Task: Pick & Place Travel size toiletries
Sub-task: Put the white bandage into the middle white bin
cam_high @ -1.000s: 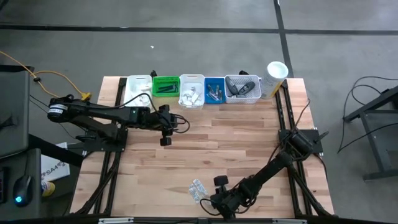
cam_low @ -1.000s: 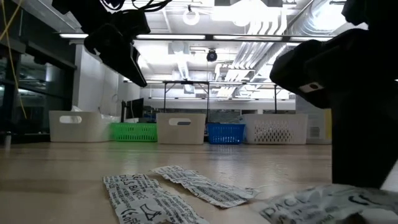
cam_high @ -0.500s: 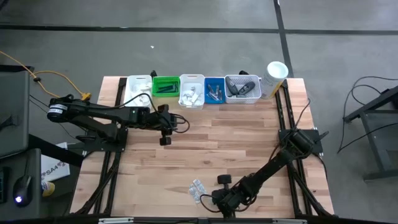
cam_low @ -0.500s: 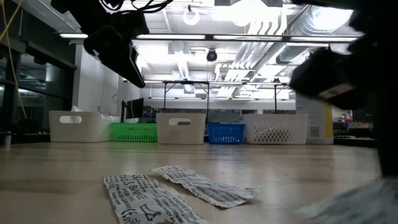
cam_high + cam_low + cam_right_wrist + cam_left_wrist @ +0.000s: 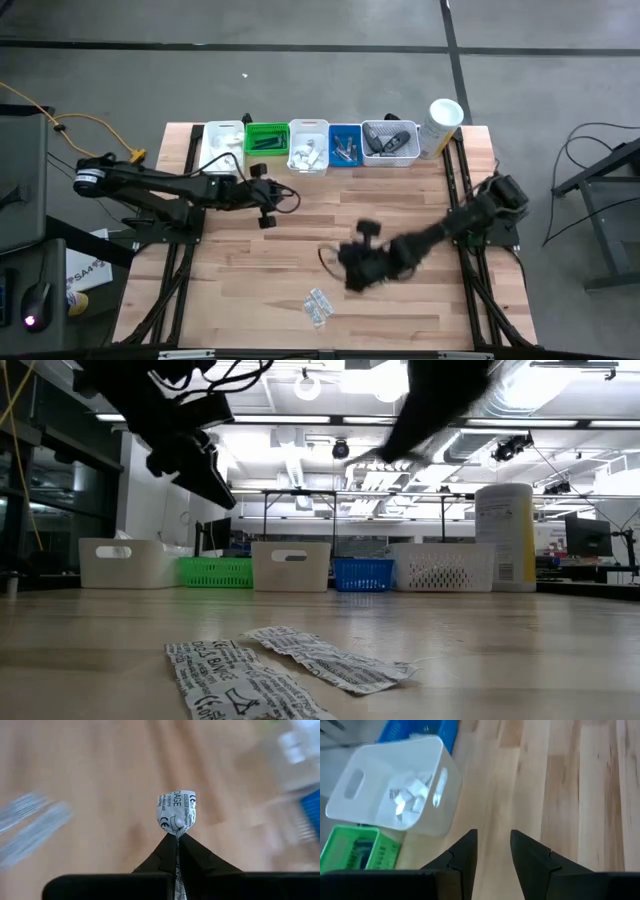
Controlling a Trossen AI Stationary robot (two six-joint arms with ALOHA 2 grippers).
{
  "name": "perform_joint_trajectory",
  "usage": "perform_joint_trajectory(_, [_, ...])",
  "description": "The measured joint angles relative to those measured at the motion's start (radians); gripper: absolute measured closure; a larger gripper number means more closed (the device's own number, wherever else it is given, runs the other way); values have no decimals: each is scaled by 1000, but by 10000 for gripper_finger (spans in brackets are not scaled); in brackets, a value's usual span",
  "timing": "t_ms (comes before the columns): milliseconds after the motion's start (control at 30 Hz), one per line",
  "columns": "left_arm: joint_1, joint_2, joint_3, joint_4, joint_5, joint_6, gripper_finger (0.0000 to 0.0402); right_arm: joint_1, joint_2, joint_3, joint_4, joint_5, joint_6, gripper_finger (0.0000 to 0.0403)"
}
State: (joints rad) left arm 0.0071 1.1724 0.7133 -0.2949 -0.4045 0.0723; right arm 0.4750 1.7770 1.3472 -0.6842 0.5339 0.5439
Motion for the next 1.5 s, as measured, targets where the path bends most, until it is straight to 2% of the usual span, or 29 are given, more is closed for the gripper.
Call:
perform_joint_trajectory(133, [0,-64,-57,16,0,1,286,-157,-16,0,58,37,-143,399])
perform_joint_trajectory(300, [0,-182,-115,16,1,-12,286,-362,-16,0,249,-27,-290,399])
perform_joint_trajectory(500, [-1,-333,-190,-1,32,-70,286,-588,-8,2,453,-203,-312,399])
perform_joint_trajectory(700, [-1,-421,-223,16,37,-113,286,-745,39,1,566,-287,-308,399])
perform_joint_trajectory(833, [-1,-439,-230,8,36,-130,286,-817,90,1,628,-398,-305,399])
perform_joint_trajectory(1000, [-1,-440,-229,8,37,-139,286,-851,152,1,675,-467,-289,377])
perform_joint_trajectory(1300, [-1,-439,-229,7,37,-160,286,-858,155,2,621,-465,-289,262])
perform_joint_trajectory(1500, [-1,-440,-229,0,37,-175,286,-849,83,3,451,-609,-344,205])
